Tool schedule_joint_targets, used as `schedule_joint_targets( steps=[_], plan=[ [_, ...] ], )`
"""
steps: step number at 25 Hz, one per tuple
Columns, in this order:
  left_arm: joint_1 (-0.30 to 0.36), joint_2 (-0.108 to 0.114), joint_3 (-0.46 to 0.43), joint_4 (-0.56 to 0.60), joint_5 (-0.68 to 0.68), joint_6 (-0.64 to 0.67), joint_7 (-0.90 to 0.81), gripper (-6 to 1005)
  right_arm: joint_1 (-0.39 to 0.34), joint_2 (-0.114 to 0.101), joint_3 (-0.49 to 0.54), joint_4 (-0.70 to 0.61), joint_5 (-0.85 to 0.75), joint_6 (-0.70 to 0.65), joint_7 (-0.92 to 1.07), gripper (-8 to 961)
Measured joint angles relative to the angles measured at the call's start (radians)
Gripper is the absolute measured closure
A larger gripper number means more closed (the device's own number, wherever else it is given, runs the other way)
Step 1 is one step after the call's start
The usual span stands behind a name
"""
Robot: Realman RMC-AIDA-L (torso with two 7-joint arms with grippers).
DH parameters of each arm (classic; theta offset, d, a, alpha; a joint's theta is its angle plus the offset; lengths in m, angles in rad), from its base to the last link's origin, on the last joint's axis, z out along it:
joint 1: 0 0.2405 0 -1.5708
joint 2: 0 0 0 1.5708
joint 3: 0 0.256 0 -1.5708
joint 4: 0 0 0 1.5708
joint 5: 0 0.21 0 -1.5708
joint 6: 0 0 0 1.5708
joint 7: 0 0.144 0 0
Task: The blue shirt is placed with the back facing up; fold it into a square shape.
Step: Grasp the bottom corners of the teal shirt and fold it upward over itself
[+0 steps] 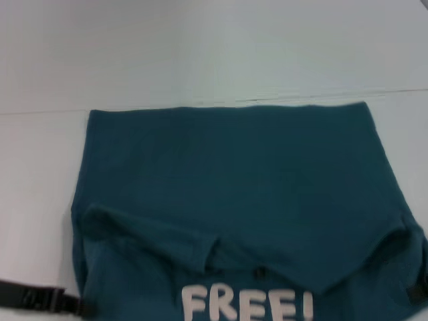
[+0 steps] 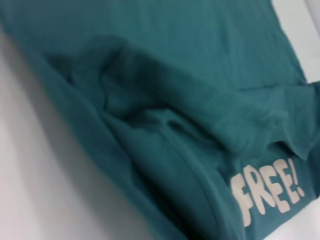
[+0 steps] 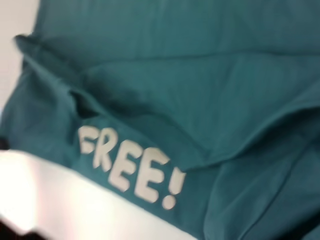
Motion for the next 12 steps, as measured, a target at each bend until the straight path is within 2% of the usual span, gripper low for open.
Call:
schedule_joint_targets(
  steps=[2, 7, 9, 12],
  plan=[
    [0.008, 0.001, -0.018, 0.0, 0.013, 0.03, 0.009, 965, -0.028, 0.004, 0.002, 0.002, 0.01, -0.033, -0.021, 914],
    [0.019, 0.007, -0.038, -0.008, 0.037, 0.122, 0.053, 964, -0.044, 0.002, -0.002, 0.024, 0.005, -0.03, -0.045, 914],
    [0.015, 0.009, -0.049, -0.003, 0.042, 0.147, 0.068, 964, -0.045, -0.002, 0.005, 0.03, 0.001, -0.024, -0.055, 914],
    [-0.004, 0.024, -0.105, 0.001, 0.038, 0.187, 0.095, 964, -0.042, -0.017, 0.043, 0.024, 0.012, -0.023, -0.061, 914]
  ],
)
